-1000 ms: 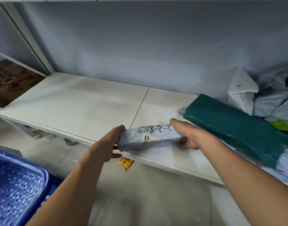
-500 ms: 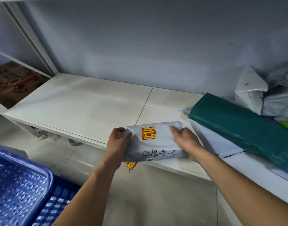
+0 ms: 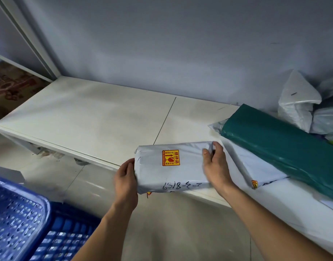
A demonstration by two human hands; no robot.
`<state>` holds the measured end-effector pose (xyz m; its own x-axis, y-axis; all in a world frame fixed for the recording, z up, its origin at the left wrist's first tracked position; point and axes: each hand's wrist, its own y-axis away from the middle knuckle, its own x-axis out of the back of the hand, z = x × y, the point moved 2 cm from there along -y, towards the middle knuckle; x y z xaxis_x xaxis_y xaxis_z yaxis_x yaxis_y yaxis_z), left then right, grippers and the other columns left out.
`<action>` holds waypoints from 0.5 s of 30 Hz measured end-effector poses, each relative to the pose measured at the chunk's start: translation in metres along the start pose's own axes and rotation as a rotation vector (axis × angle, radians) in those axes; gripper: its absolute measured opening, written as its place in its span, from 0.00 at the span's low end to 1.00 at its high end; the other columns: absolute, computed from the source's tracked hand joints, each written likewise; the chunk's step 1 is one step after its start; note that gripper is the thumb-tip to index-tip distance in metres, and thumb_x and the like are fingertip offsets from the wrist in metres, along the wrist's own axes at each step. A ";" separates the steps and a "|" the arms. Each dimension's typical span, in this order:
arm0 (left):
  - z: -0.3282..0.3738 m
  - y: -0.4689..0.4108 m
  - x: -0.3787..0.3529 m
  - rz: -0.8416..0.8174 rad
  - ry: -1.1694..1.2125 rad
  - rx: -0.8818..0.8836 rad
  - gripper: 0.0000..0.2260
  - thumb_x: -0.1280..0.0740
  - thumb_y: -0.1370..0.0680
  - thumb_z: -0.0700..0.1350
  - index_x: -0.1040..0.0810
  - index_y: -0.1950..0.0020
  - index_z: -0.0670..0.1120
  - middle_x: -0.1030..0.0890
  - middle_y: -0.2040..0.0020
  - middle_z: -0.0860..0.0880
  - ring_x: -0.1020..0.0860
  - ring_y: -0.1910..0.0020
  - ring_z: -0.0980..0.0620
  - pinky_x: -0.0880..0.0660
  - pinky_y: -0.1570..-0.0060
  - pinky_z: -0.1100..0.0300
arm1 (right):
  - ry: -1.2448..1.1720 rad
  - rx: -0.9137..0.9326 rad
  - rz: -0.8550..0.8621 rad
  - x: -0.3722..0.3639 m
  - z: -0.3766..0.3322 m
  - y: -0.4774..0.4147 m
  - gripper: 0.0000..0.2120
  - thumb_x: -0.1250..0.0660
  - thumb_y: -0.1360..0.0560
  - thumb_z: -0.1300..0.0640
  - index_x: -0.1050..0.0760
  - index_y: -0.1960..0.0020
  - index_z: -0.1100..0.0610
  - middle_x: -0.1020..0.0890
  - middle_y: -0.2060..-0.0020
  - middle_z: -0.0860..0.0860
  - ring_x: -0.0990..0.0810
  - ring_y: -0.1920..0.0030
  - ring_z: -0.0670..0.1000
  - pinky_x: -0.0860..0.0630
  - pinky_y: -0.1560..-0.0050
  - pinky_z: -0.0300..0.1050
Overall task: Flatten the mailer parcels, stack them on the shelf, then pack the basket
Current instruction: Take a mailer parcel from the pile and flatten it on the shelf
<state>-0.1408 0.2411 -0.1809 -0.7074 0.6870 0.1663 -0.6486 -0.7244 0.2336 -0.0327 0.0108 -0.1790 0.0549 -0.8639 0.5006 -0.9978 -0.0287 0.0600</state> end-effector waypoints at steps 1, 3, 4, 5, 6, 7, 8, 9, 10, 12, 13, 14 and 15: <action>0.001 -0.002 0.001 -0.001 -0.060 -0.016 0.13 0.41 0.21 0.38 0.18 0.57 0.48 0.17 0.60 0.49 0.24 0.60 0.48 0.28 0.61 0.56 | -0.003 0.001 -0.015 0.001 -0.003 0.002 0.21 0.44 0.18 0.49 0.39 0.27 0.52 0.31 0.45 0.49 0.29 0.46 0.50 0.31 0.46 0.43; 0.005 -0.007 -0.001 -0.030 -0.301 -0.096 0.12 0.41 0.23 0.36 0.20 0.58 0.46 0.18 0.62 0.48 0.26 0.62 0.47 0.32 0.64 0.57 | 0.024 -0.003 -0.054 0.003 -0.005 0.003 0.25 0.46 0.17 0.49 0.45 0.22 0.47 0.34 0.42 0.50 0.31 0.44 0.47 0.35 0.40 0.41; 0.007 -0.010 -0.002 -0.021 -0.414 -0.125 0.11 0.41 0.23 0.37 0.19 0.56 0.46 0.17 0.59 0.48 0.24 0.60 0.46 0.32 0.63 0.57 | 0.036 -0.011 -0.064 0.002 -0.004 0.004 0.24 0.46 0.17 0.49 0.44 0.22 0.47 0.34 0.40 0.51 0.30 0.43 0.48 0.36 0.40 0.40; 0.010 -0.013 -0.001 -0.001 -0.483 -0.143 0.11 0.40 0.23 0.37 0.19 0.50 0.46 0.16 0.54 0.47 0.22 0.55 0.44 0.31 0.60 0.57 | 0.051 -0.010 -0.065 0.002 -0.004 0.004 0.23 0.46 0.17 0.49 0.41 0.23 0.48 0.33 0.38 0.53 0.28 0.41 0.50 0.36 0.39 0.39; 0.012 -0.014 0.000 0.029 -0.520 -0.153 0.12 0.40 0.22 0.38 0.20 0.44 0.45 0.17 0.48 0.45 0.22 0.49 0.43 0.31 0.56 0.57 | 0.077 -0.004 -0.059 0.002 -0.004 0.003 0.22 0.46 0.17 0.50 0.40 0.23 0.49 0.33 0.37 0.55 0.28 0.38 0.53 0.36 0.39 0.39; 0.014 -0.015 0.001 0.064 -0.551 -0.154 0.14 0.39 0.22 0.38 0.21 0.39 0.44 0.19 0.44 0.43 0.22 0.45 0.41 0.31 0.52 0.57 | 0.125 0.009 -0.055 0.002 -0.004 0.002 0.22 0.47 0.17 0.50 0.39 0.24 0.51 0.32 0.36 0.56 0.29 0.37 0.55 0.36 0.38 0.41; 0.016 -0.016 0.002 0.091 -0.567 -0.151 0.15 0.39 0.22 0.37 0.23 0.36 0.42 0.20 0.41 0.42 0.23 0.43 0.41 0.32 0.50 0.58 | 0.196 0.022 -0.062 0.002 -0.005 0.000 0.22 0.47 0.17 0.50 0.39 0.24 0.52 0.32 0.35 0.57 0.30 0.35 0.57 0.35 0.36 0.44; 0.018 -0.014 0.002 0.110 -0.569 -0.156 0.16 0.40 0.22 0.36 0.23 0.36 0.42 0.22 0.39 0.41 0.24 0.42 0.41 0.34 0.49 0.59 | 0.275 0.034 -0.075 0.003 -0.006 -0.001 0.22 0.48 0.17 0.50 0.38 0.24 0.53 0.32 0.35 0.58 0.31 0.35 0.58 0.34 0.36 0.47; 0.022 -0.011 0.004 0.131 -0.561 -0.171 0.16 0.41 0.22 0.35 0.23 0.36 0.42 0.23 0.38 0.41 0.25 0.41 0.42 0.35 0.49 0.62 | 0.346 0.041 -0.091 0.003 -0.009 -0.002 0.22 0.48 0.17 0.49 0.37 0.25 0.55 0.32 0.34 0.58 0.32 0.34 0.59 0.33 0.36 0.49; 0.033 -0.004 0.005 0.179 -0.507 -0.208 0.17 0.44 0.21 0.35 0.23 0.36 0.43 0.23 0.37 0.44 0.26 0.39 0.45 0.36 0.46 0.63 | 0.397 0.017 -0.118 0.006 -0.019 -0.002 0.24 0.48 0.18 0.45 0.37 0.27 0.57 0.33 0.32 0.58 0.34 0.31 0.60 0.33 0.36 0.52; 0.040 -0.001 0.004 0.180 -0.468 -0.232 0.17 0.45 0.20 0.36 0.24 0.35 0.44 0.23 0.36 0.45 0.26 0.37 0.47 0.35 0.44 0.63 | 0.392 0.014 -0.120 0.007 -0.025 -0.001 0.27 0.49 0.19 0.43 0.39 0.26 0.58 0.36 0.29 0.58 0.38 0.28 0.60 0.35 0.33 0.52; 0.045 0.001 0.001 0.153 -0.441 -0.264 0.17 0.45 0.19 0.39 0.25 0.33 0.44 0.24 0.34 0.46 0.27 0.35 0.47 0.34 0.40 0.61 | 0.406 0.041 -0.117 0.008 -0.030 0.001 0.30 0.49 0.19 0.40 0.43 0.24 0.57 0.42 0.25 0.57 0.43 0.25 0.58 0.40 0.29 0.52; 0.046 0.002 -0.003 0.091 -0.444 -0.293 0.16 0.45 0.17 0.42 0.26 0.31 0.44 0.25 0.32 0.47 0.29 0.33 0.47 0.35 0.37 0.58 | 0.451 0.101 -0.121 0.008 -0.034 0.006 0.32 0.50 0.19 0.39 0.48 0.21 0.56 0.48 0.22 0.55 0.48 0.23 0.55 0.45 0.26 0.51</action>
<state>-0.1268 0.2401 -0.1367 -0.6185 0.5331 0.5772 -0.6866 -0.7239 -0.0671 -0.0367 0.0206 -0.1448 0.1591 -0.5473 0.8217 -0.9807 -0.1835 0.0677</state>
